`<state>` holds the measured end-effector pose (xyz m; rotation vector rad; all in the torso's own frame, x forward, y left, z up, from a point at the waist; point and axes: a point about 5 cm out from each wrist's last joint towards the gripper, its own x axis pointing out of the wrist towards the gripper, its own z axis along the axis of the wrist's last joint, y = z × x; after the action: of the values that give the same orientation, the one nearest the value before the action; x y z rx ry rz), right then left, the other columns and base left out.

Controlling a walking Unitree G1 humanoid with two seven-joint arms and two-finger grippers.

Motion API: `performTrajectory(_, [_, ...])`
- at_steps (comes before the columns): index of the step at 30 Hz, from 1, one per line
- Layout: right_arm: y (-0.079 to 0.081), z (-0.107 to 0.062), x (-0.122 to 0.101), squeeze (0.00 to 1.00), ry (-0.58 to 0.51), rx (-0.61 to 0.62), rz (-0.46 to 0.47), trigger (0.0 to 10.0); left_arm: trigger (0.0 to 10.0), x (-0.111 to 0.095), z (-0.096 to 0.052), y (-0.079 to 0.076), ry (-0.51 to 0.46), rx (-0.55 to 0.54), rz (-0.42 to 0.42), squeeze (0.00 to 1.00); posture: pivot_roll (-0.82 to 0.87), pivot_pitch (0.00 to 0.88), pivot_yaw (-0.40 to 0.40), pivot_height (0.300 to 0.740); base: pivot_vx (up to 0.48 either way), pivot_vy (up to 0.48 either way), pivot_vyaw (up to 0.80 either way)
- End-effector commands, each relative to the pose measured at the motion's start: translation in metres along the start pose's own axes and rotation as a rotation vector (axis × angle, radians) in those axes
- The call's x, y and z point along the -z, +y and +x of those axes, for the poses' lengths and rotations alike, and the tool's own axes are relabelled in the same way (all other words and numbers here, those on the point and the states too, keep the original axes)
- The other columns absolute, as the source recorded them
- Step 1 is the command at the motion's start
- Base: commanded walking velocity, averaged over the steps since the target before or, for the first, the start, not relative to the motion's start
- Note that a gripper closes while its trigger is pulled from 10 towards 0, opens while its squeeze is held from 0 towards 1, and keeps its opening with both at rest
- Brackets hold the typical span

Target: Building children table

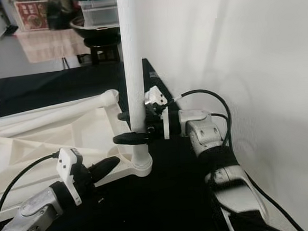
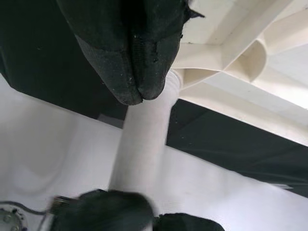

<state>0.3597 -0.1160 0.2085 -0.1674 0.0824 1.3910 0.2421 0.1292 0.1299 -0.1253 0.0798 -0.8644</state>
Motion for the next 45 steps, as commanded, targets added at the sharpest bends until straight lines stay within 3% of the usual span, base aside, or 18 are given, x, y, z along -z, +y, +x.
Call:
performTrajectory(1, [-0.001,0.005,-0.006,0.0,0.003,-0.038,-0.004,0.0,10.0,0.002,0.001,-0.002,0.003,0.0,0.0,0.0,-0.02,0.0,-0.074,0.74,0.0,0.0,0.0])
performTrajectory(16, [0.0,-0.016,0.007,0.0,-0.059,-0.084,0.044,0.0,10.0,0.002,0.003,-0.004,-0.005,0.009,-0.013,0.0,-0.06,0.0,-0.052,0.74,0.0,0.0,0.0])
performTrajectory(19, [0.0,-0.024,0.013,0.0,-0.063,0.028,0.03,0.0,10.0,0.002,0.002,-0.003,-0.005,0.01,-0.015,0.0,-0.07,0.0,-0.052,0.74,0.0,0.0,0.0])
performTrajectory(20, [0.002,-0.02,0.021,0.0,-0.068,0.178,0.063,0.0,10.0,0.002,0.0,-0.003,-0.005,0.01,-0.016,0.0,-0.07,0.0,-0.061,0.74,0.0,0.0,0.0])
performTrajectory(21, [0.002,-0.02,0.021,0.0,-0.068,0.178,0.063,0.0,10.0,0.002,0.0,-0.003,-0.005,0.01,-0.016,0.0,-0.07,0.0,-0.061,0.74,0.0,0.0,0.0])
performTrajectory(22, [0.008,-0.002,0.039,0.0,-0.11,0.483,0.167,0.0,10.0,0.002,-0.001,-0.001,-0.005,0.008,-0.017,0.0,-0.09,0.0,-0.053,0.74,0.0,0.0,0.0])
performTrajectory(24, [0.008,-0.002,0.039,0.0,-0.11,0.483,0.167,0.0,10.0,0.002,-0.001,-0.001,-0.005,0.008,-0.017,0.0,-0.09,0.0,-0.053,0.74,0.0,0.0,0.0])
performTrajectory(25, [0.04,0.023,0.07,0.0,0.013,0.556,0.262,0.0,10.0,0.001,-0.003,0.0,-0.008,0.007,-0.021,0.0,-0.1,0.0,-0.035,0.74,0.0,0.0,0.0])
performTrajectory(26, [0.04,0.023,0.07,0.0,0.013,0.556,0.262,0.0,10.0,0.001,-0.003,0.0,-0.008,0.007,-0.021,0.0,-0.1,0.0,-0.035,0.74,0.0,0.0,0.0])
performTrajectory(27, [0.042,0.022,0.071,0.0,-0.006,0.638,0.34,0.0,10.0,0.002,-0.003,0.002,-0.001,0.011,-0.022,0.0,-0.12,0.0,-0.01,0.74,0.0,0.0,0.0])
performTrajectory(30, [0.037,0.019,0.082,0.0,-0.027,0.621,0.407,0.0,10.0,0.002,-0.001,0.004,-0.003,0.021,-0.034,0.0,-0.09,0.0,-0.033,0.74,0.0,0.0,0.0])
performTrajectory(35, [0.035,0.023,0.072,0.0,-0.057,0.594,0.344,0.0,10.0,0.001,-0.001,0.005,-0.007,0.014,-0.03,0.0,-0.11,0.0,-0.022,0.74,0.0,0.0,0.0])
performTrajectory(36, [0.037,0.021,0.068,0.0,-0.036,0.589,0.308,10.0,10.0,0.001,-0.001,0.005,-0.022,-0.007,-0.032,0.0,-0.1,0.0,-0.023,0.74,0.0,0.0,0.0])
performTrajectory(38, [0.039,0.018,0.06,0.0,-0.033,0.514,0.274,10.0,10.0,0.001,-0.001,0.005,-0.018,-0.001,-0.03,0.0,-0.1,0.0,-0.022,0.74,0.0,0.0,0.0])
performTrajectory(39, [0.042,0.019,0.053,0.42,-0.041,0.407,0.257,10.0,10.0,0.001,0.0,0.004,-0.013,0.009,-0.029,0.0,-0.11,0.0,-0.019,0.74,0.0,0.0,0.0])
performTrajectory(40, [0.042,0.019,0.053,0.42,-0.041,0.407,0.257,10.0,10.0,0.001,0.0,0.004,-0.013,0.009,-0.029,0.0,-0.11,0.0,-0.019,0.74,0.0,0.0,0.0])
performTrajectory(41, [0.044,0.019,0.045,0.97,-0.058,0.349,0.256,10.0,10.0,0.001,0.001,0.004,-0.011,0.015,-0.031,0.0,-0.11,0.0,-0.016,0.74,0.0,0.0,0.0])
performTrajectory(45, [0.04,0.017,0.027,1.0,-0.082,0.284,0.199,10.0,10.0,0.001,0.002,0.004,-0.01,0.021,-0.034,0.0,-0.11,0.0,-0.019,0.74,0.0,0.0,0.0])
